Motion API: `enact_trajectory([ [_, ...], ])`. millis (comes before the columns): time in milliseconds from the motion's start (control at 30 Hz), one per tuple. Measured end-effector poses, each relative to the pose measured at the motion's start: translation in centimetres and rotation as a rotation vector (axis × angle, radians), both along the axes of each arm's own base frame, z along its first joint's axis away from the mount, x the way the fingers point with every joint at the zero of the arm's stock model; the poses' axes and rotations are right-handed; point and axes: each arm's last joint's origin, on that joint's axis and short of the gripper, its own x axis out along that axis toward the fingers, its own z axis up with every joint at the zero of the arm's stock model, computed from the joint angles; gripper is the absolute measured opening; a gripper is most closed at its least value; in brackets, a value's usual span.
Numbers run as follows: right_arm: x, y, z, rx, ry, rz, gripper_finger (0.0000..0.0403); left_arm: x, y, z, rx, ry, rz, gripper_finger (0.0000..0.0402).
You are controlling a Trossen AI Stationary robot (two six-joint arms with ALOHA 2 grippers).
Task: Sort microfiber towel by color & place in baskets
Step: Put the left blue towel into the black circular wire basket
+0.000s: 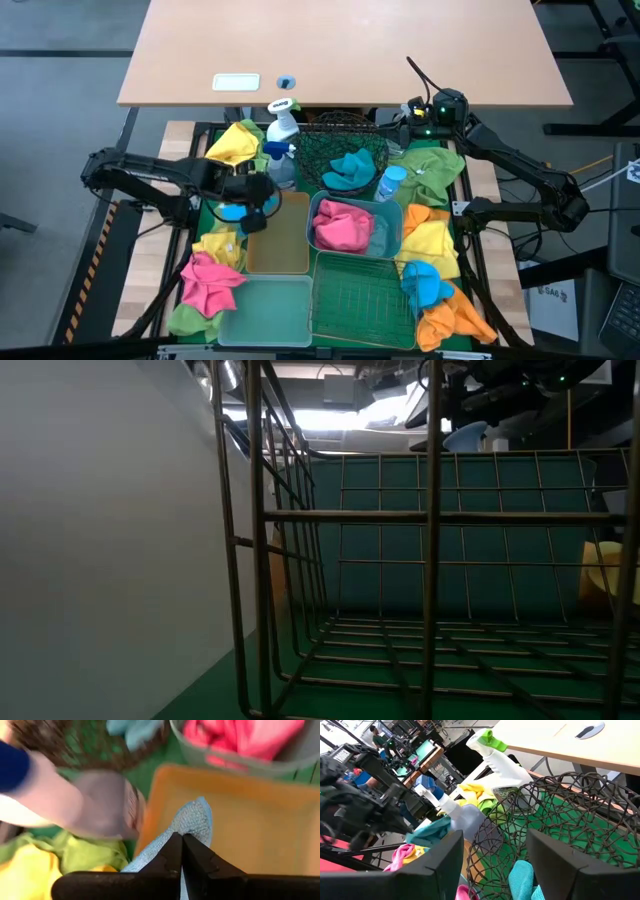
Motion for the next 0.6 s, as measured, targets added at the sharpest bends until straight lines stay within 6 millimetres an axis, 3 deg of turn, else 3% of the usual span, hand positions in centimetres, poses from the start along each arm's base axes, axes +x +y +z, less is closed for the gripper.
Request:
enact_trajectory([
  [600, 0.0, 0.0, 0.0, 0.001, 0.000, 0.000, 0.0216, 1.5, 0.1, 11.1, 0.086, -0.569, -0.033, 0.0000],
])
